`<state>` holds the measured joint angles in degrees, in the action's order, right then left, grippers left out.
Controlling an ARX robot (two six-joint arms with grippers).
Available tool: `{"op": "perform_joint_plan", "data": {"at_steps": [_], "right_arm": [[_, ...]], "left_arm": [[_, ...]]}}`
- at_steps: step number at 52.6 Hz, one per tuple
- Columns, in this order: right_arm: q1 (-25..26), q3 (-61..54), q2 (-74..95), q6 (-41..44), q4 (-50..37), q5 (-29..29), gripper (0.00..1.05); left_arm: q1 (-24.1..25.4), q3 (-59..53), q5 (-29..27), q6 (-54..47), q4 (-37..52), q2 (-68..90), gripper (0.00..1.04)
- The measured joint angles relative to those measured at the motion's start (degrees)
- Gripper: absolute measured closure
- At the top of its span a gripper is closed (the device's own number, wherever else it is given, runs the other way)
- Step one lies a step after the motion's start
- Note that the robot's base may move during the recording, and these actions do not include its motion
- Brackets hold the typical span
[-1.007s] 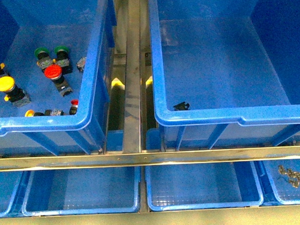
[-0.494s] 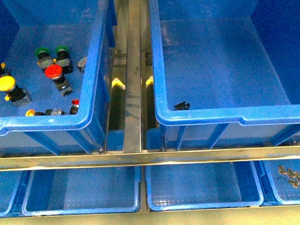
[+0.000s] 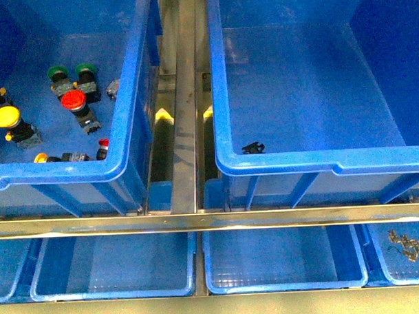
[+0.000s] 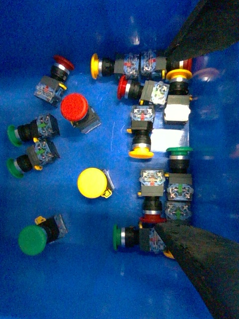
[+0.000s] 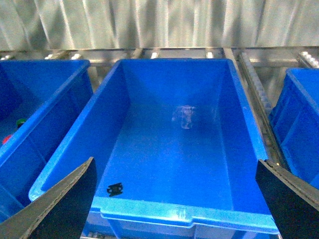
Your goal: Pick red and yellow buttons and place in box
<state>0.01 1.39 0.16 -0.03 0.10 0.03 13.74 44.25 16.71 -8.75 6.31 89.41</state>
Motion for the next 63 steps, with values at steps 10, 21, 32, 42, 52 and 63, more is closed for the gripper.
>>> {"op": "perform_joint_plan", "data": {"at_steps": [10, 21, 32, 42, 52, 63], "right_arm": [[0.0, 0.0, 0.0, 0.0, 0.0, 0.0, 0.07], [0.0, 0.0, 0.0, 0.0, 0.0, 0.0, 0.07], [0.0, 0.0, 0.0, 0.0, 0.0, 0.0, 0.07], [0.0, 0.0, 0.0, 0.0, 0.0, 0.0, 0.07], [0.0, 0.0, 0.0, 0.0, 0.0, 0.0, 0.07], [0.0, 0.0, 0.0, 0.0, 0.0, 0.0, 0.07]], "left_arm": [[-1.4, 9.0, 0.0, -1.3, -1.2, 11.2, 0.08], [-2.9, 16.7, -0.2, -3.3, -2.0, 20.0, 0.08], [-5.3, 22.9, 0.2, -4.3, -3.1, 27.2, 0.08], [-8.2, 27.2, 0.2, -5.1, -3.2, 31.8, 0.08], [-10.1, 29.3, 0.2, -5.4, -3.3, 35.2, 0.08], [-11.5, 32.6, -0.2, -5.4, -3.4, 39.1, 0.08]]}}
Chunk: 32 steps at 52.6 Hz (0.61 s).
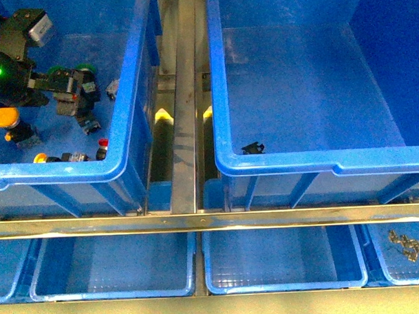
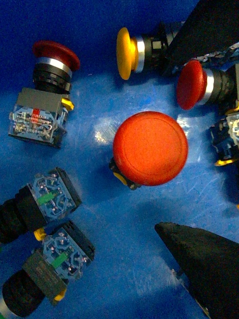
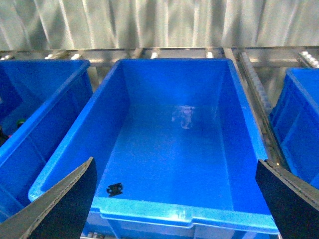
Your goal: Pick red and yellow buttons and place in box
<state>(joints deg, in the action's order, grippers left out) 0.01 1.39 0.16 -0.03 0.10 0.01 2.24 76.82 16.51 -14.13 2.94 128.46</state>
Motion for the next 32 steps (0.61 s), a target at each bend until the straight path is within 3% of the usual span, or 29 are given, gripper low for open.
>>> {"op": "perform_joint_plan", "data": {"at_steps": [24, 32], "right_arm": [[0.0, 0.0, 0.0, 0.0, 0.0, 0.0, 0.07], [0.0, 0.0, 0.0, 0.0, 0.0, 0.0, 0.07]], "left_arm": [[-0.8, 7.0, -0.1, 0.0, -2.2, 5.1, 0.08], [-0.8, 7.7, -0.1, 0.0, -2.2, 5.7, 0.27]]}}
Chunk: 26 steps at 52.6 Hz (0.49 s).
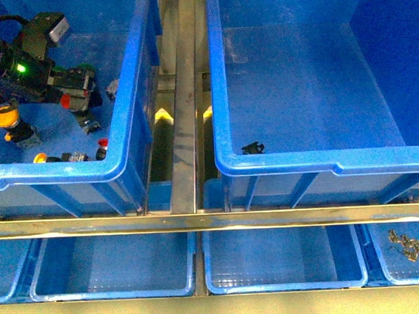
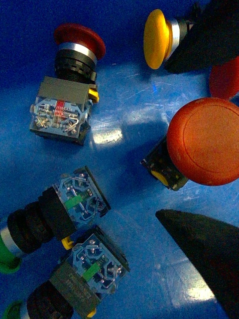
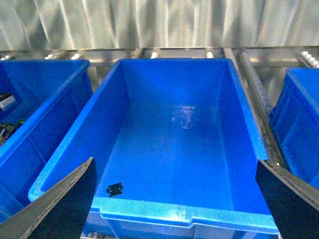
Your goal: Pick red and yellow buttons and place in box
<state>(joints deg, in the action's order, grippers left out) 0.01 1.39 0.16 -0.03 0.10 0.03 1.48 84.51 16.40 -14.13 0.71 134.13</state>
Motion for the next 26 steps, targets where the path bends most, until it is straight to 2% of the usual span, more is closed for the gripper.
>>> {"op": "perform_joint_plan", "data": {"at_steps": [15, 26], "right_arm": [[0.0, 0.0, 0.0, 0.0, 0.0, 0.0, 0.07], [0.0, 0.0, 0.0, 0.0, 0.0, 0.0, 0.07]], "left_arm": [[-0.1, 0.0, 0.0, 0.3, -0.3, 0.2, 0.68], [0.2, -0.2, 0.1, 1.7, 1.0, 0.1, 0.7]]}}
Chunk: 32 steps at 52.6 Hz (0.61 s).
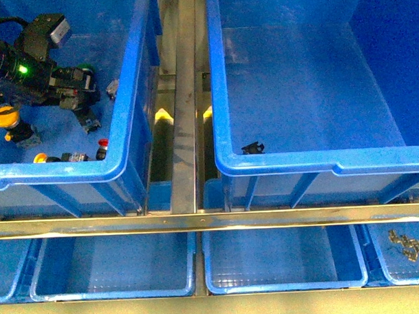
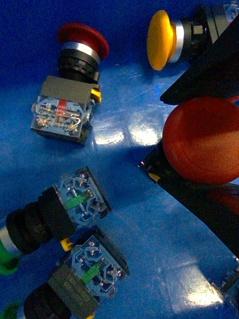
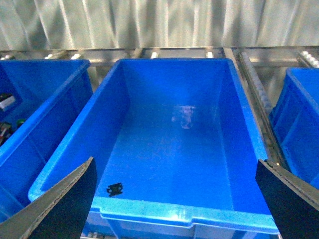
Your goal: Pick red and yellow buttons and place in box
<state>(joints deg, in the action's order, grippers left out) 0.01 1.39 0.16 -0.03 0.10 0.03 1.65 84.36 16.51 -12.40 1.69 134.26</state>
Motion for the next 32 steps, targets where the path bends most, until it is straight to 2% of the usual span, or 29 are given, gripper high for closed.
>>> {"op": "perform_joint_plan", "data": {"at_steps": [7, 13, 32], "right_arm": [[0.0, 0.0, 0.0, 0.0, 0.0, 0.0, 0.07], [0.0, 0.0, 0.0, 0.0, 0.0, 0.0, 0.07], [0.0, 0.0, 0.0, 0.0, 0.0, 0.0, 0.07]], "left_arm": [[1.2, -2.8, 1.5, 3.8, 2.9, -2.2, 0.7], [4.2, -7.9, 4.4, 9.9, 5.2, -9.4, 0.7], [11.6, -19.2, 13.3, 27.3, 3.1, -27.8, 0.7]]}}
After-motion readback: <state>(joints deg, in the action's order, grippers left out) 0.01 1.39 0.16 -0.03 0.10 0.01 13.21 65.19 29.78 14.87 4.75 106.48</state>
